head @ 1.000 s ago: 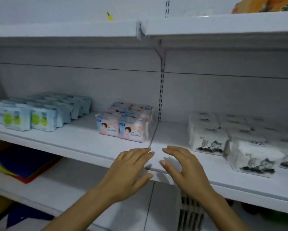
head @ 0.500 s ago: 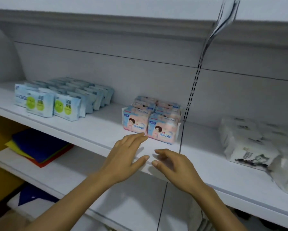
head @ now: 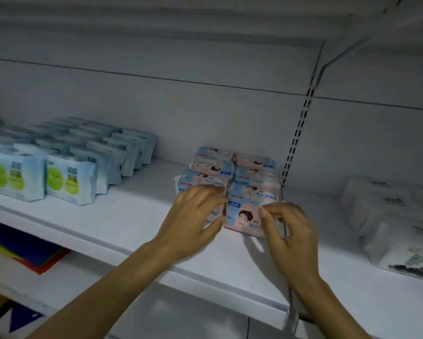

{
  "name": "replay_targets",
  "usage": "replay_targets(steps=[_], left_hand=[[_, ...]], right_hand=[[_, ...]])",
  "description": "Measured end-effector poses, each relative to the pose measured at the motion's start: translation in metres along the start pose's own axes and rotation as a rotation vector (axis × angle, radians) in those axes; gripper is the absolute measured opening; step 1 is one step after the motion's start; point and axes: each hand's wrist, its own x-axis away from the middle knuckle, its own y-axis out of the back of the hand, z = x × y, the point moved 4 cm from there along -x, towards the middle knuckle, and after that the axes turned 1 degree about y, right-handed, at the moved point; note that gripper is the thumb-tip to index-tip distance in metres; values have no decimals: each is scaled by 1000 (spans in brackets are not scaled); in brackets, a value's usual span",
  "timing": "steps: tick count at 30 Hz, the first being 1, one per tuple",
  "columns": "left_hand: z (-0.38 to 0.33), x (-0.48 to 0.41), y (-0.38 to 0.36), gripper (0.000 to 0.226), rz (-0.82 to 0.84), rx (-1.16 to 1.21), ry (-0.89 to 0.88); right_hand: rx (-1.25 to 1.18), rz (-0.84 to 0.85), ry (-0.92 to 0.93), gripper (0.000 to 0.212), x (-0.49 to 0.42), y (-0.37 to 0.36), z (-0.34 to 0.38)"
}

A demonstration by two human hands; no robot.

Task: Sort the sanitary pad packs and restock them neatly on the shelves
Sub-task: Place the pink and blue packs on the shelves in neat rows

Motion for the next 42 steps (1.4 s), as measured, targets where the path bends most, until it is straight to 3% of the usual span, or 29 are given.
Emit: replay_targets(steps=[4,7,10,12,15,18,23,30,34,38,40,42], left_hand=[[27,-24,6,26,-208,72,-71],[64,-46,26,27,-286,346,141],[112,-64,29,13,-241,618,335],[137,-67,17,11,-190,646,339],[162,-58,-10,9,-122,672,386],[171,-52,-28,10,-28,601,369],[163,-50,-37,12,95,591,309],[170,-49,-29,25,-7,551,347],[174,-49,-20,56,-102,562,443],[171,-56,-14,93,-85,628,432],[175,-57,-12,90,-148,692,404],[183,-58,-6,75,-270,710,398]], right_hand=[[-51,-87,-161,19,-26,-6,0],[67,-82,-260,6,-53,-16,1],[246,96,-282,7,-90,-38,8],[398,230,-260,10,-111,-60,9],[582,410,-348,33,-125,-94,-4],[695,477,-417,51,-121,-114,-16],[701,356,-329,18,-119,-113,-15],[726,301,-263,21,-135,-125,-8],[596,203,-106,14,-148,-133,15],[584,139,271,10,-163,-149,54],[597,131,471,15,-168,-161,74],[571,133,560,18,-171,-171,86]])
